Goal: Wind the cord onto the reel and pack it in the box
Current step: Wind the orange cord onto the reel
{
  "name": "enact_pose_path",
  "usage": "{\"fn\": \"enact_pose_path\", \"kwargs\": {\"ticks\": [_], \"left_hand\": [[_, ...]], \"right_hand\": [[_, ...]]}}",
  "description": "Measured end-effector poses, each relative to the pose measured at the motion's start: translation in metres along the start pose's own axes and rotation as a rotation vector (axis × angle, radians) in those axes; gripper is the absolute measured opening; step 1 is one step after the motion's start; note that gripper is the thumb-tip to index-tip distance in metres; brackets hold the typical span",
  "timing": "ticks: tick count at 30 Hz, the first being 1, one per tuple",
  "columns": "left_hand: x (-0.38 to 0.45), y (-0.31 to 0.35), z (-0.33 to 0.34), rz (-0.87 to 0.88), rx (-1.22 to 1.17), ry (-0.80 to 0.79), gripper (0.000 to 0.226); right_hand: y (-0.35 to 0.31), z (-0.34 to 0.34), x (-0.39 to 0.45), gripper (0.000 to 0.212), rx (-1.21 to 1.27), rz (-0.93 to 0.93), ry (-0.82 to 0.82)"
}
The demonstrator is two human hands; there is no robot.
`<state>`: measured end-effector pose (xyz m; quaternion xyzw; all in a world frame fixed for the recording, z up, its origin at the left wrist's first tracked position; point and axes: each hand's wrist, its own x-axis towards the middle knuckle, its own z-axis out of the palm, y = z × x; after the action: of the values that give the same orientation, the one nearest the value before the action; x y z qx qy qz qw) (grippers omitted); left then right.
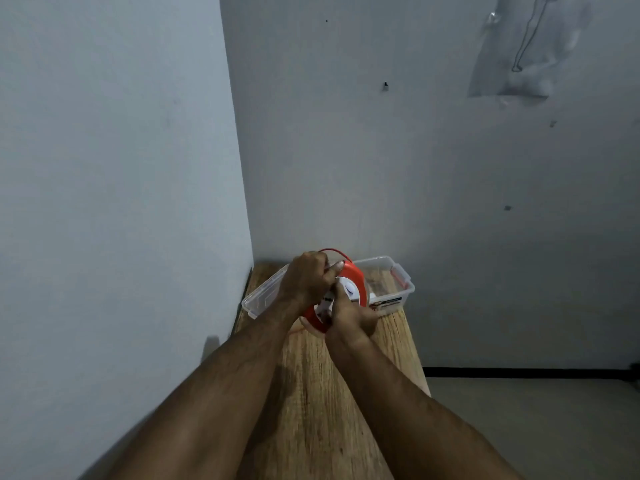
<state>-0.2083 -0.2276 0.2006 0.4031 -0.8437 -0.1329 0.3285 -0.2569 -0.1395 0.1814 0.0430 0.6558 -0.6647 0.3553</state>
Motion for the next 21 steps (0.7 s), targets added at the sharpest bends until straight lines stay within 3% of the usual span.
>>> {"fn": "enact_pose_path", "kwargs": {"ticks": [2, 4, 7, 9, 11, 13, 15, 18, 21], "left_hand": [[-0.001, 0.001, 0.000, 0.011, 0.022, 0.007, 0.042], [0.000, -0.002, 0.000, 0.013, 0.018, 0.004, 0.043], [-0.001, -0.008, -0.002, -0.019, -0.022, 0.000, 0.045], [0.000, -0.011, -0.003, -0.036, -0.041, 0.008, 0.045], [0.002, -0.009, -0.006, -0.043, -0.029, 0.023, 0.044], [0.005, -0.009, -0.007, -0.038, -0.037, 0.025, 0.045], [0.006, -0.009, -0.007, -0.035, -0.055, 0.016, 0.046], [0.006, -0.006, -0.005, -0.013, -0.064, 0.008, 0.044], [0.004, -0.003, -0.002, 0.013, -0.050, -0.010, 0.043]], "right_hand": [[-0.003, 0.003, 0.002, 0.095, 0.094, 0.141, -0.039], [-0.007, 0.003, 0.003, 0.099, 0.087, 0.166, -0.088], [-0.009, -0.003, 0.003, 0.084, -0.012, 0.074, -0.129], [-0.004, -0.012, 0.000, 0.060, -0.105, -0.105, -0.146], [0.004, -0.022, -0.003, 0.038, -0.307, -0.493, -0.121], [0.008, -0.033, -0.003, 0.043, -0.646, -1.009, -0.067], [0.012, -0.035, 0.004, 0.064, -0.949, -1.333, -0.049], [0.012, -0.035, 0.012, 0.084, -1.227, -1.413, -0.086], [0.008, -0.037, 0.018, 0.088, -1.223, -1.416, -0.158]]}}
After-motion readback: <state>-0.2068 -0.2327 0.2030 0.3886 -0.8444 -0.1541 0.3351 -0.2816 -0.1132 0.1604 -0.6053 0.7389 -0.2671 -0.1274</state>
